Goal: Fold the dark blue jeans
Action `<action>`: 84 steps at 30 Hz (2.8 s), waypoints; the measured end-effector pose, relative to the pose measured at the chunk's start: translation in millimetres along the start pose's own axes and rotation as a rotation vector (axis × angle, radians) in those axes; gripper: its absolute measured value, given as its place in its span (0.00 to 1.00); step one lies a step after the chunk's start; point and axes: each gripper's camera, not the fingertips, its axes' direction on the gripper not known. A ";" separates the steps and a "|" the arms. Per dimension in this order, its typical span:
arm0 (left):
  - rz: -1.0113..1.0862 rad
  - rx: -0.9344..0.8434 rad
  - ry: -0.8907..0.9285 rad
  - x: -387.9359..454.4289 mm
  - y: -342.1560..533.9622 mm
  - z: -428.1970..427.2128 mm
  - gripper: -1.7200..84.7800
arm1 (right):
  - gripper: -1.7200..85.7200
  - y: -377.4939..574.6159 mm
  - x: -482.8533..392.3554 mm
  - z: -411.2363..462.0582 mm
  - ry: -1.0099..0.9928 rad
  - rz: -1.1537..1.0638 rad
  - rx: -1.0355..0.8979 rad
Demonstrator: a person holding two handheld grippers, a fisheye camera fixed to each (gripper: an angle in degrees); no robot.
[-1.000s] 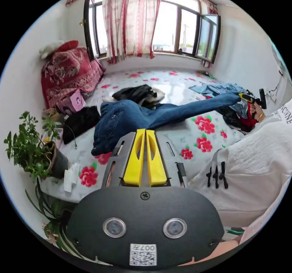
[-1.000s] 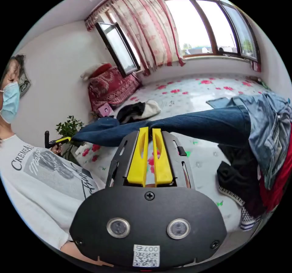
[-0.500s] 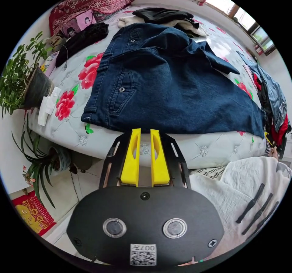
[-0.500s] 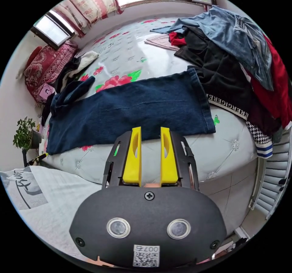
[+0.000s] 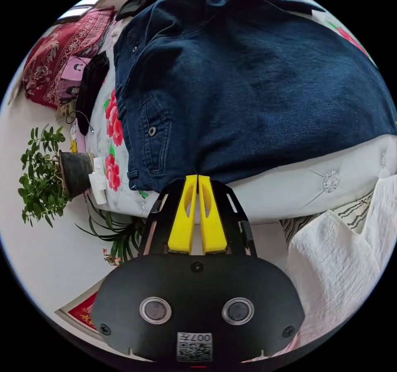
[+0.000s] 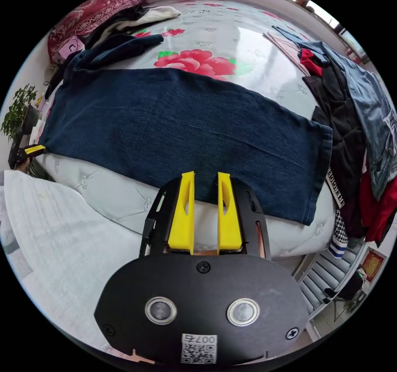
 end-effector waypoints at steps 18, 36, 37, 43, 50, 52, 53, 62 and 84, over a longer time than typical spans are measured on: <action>-0.362 0.204 0.371 -131.6 -47.8 -40.4 0.01 | 0.14 -282.4 -33.7 -77.5 -0.406 -0.077 0.246; -0.291 0.082 0.271 -118.4 -99.3 -11.2 0.01 | 0.03 -223.3 -143.1 -73.7 -0.394 -0.889 0.069; -0.289 0.080 0.263 -118.2 -100.1 -11.6 0.01 | 0.03 -206.8 -143.3 -71.5 -0.316 -0.904 0.060; -0.280 0.063 0.245 -120.4 -104.5 -12.4 0.01 | 0.09 -243.4 -125.0 -110.9 -0.378 -0.834 0.106; -0.308 0.074 0.260 -127.7 -102.1 -11.3 0.01 | 0.10 -364.2 -106.1 -91.5 -0.356 -0.370 0.340; -0.302 0.072 0.252 -127.7 -102.8 -11.6 0.01 | 0.10 -394.6 -125.4 -57.4 -0.280 -0.399 0.205; -0.296 0.067 0.245 -127.5 -103.9 -12.0 0.01 | 0.10 -407.8 -140.1 -36.6 -0.239 -0.420 0.136; -0.307 0.045 0.268 -137.5 -105.5 -10.8 0.01 | 0.03 -392.6 -206.0 -6.6 -0.056 -0.647 0.097; -0.315 0.127 0.295 -156.7 -80.1 -30.9 0.01 | 0.03 -88.1 172.2 -47.1 -0.220 0.526 0.329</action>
